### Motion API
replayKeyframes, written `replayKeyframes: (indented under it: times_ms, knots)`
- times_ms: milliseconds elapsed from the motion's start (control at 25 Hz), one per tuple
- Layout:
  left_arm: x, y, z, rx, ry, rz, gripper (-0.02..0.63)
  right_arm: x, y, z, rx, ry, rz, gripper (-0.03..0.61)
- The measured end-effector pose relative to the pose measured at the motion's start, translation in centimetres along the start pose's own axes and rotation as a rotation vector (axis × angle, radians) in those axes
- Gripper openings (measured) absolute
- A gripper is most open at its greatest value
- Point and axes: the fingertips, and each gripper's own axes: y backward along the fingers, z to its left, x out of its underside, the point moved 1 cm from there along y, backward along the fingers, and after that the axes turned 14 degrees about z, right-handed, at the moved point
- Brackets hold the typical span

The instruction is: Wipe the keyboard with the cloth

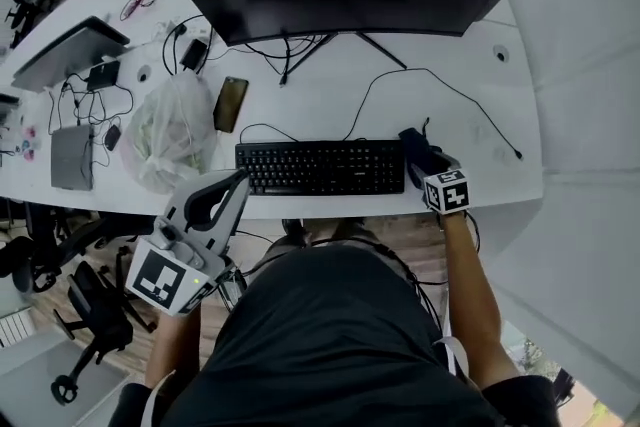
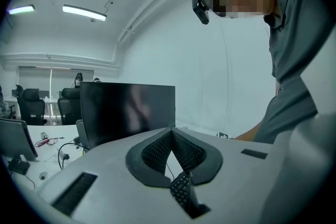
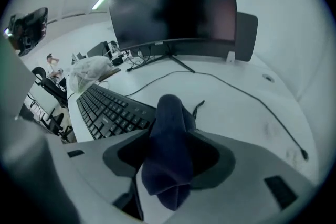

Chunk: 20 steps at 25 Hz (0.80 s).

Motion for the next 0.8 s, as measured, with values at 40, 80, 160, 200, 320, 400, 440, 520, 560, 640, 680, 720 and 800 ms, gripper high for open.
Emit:
replayKeyframes:
  times_ms: [40, 80, 160, 200, 320, 400, 440, 520, 560, 640, 680, 720, 800]
  knots:
    - [-0.1, -0.5, -0.4, -0.01, 0.005, 0.01, 0.003, 0.5, -1.0, -0.4, -0.013, 0.0, 0.001, 0.213]
    - [-0.2, -1.0, -0.7, -0.019, 0.011, 0.02, 0.003, 0.8, -1.5, -0.7, -0.021, 0.003, -0.006, 0.207]
    - [-0.2, -1.8, -1.2, -0.036, 0.023, 0.037, 0.003, 0.6, -1.2, -1.2, -0.037, 0.015, -0.027, 0.097]
    - [-0.2, -2.1, -1.5, -0.044, 0.029, 0.042, 0.003, 0.1, -0.4, -1.3, -0.045, 0.025, -0.044, 0.075]
    - [0.0, -2.9, -1.8, -0.074, 0.049, 0.045, 0.003, -3.0, 2.4, 0.2, -0.056, 0.129, -0.14, 0.069]
    - [0.4, -3.2, -2.1, -0.087, 0.072, 0.053, 0.003, -4.2, 1.8, 2.9, -0.069, 0.261, -0.167, 0.07]
    - [0.5, -3.3, -2.3, -0.091, 0.081, 0.059, 0.003, -4.2, 0.8, 4.7, -0.082, 0.337, -0.156, 0.07]
    - [0.5, -3.4, -2.6, -0.098, 0.087, 0.067, 0.003, -3.2, -1.4, 9.2, -0.123, 0.506, -0.1, 0.071]
    - [0.4, -3.4, -2.8, -0.101, 0.09, 0.069, 0.003, -2.4, -2.1, 11.6, -0.145, 0.598, -0.071, 0.071]
    - [0.0, -3.3, -2.8, -0.105, 0.099, 0.053, 0.003, -1.3, -2.5, 15.1, -0.166, 0.762, -0.032, 0.069]
    - [-0.2, -3.2, -2.8, -0.107, 0.102, 0.042, 0.003, -1.3, -2.6, 15.4, -0.157, 0.788, -0.03, 0.069]
    - [-0.1, -3.1, -2.6, -0.114, 0.102, 0.043, 0.003, -1.8, -2.8, 14.4, -0.137, 0.751, -0.041, 0.069]
    - [0.5, -2.9, -2.4, -0.13, 0.098, 0.064, 0.003, -3.6, -2.9, 10.1, -0.079, 0.56, -0.069, 0.069]
